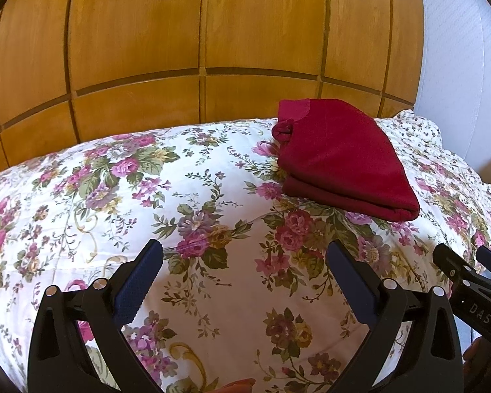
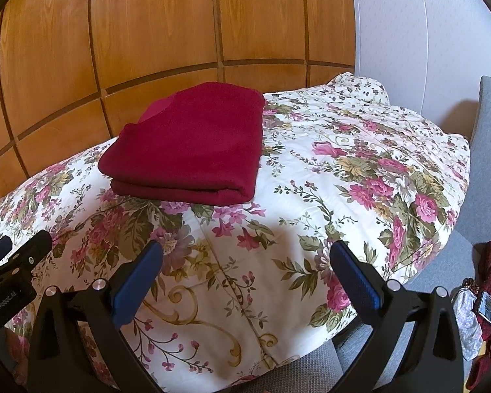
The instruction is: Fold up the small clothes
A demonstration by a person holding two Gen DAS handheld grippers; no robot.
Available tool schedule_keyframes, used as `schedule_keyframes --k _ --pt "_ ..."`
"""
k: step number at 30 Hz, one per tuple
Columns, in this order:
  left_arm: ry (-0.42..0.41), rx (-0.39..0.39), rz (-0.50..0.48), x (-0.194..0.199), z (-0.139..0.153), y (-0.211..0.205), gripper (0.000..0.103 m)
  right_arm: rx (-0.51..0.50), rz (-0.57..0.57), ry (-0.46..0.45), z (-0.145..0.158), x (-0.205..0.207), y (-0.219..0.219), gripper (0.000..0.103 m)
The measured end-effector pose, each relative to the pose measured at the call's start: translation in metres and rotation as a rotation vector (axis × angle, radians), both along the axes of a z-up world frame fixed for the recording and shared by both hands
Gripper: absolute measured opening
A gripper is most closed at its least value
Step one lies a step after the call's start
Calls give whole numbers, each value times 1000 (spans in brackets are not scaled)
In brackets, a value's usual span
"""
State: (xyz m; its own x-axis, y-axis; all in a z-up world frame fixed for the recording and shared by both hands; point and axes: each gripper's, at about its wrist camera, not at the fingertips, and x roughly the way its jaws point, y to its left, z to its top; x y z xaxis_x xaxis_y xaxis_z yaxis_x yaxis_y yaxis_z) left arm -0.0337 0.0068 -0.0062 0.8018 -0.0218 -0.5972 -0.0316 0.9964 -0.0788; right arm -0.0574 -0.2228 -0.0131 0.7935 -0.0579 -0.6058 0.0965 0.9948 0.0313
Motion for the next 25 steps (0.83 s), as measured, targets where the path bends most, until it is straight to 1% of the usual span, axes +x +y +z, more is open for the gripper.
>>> schedule_keyframes --k 10,15,18,21,25 --pt "1 28 -2 -2 1 -2 99 8 7 11 -3 2 -2 101" --pt "5 23 -6 -1 1 -1 99 16 8 22 -4 3 -5 101" --pt "37 8 -26 3 -2 -1 99 24 12 32 -6 6 -6 101" --pt "106 -10 -45 13 -9 -1 99 24 16 45 -9 9 -6 101" --pt "139 -27 -30 26 -14 8 99 23 -2 77 -15 20 -12 101"
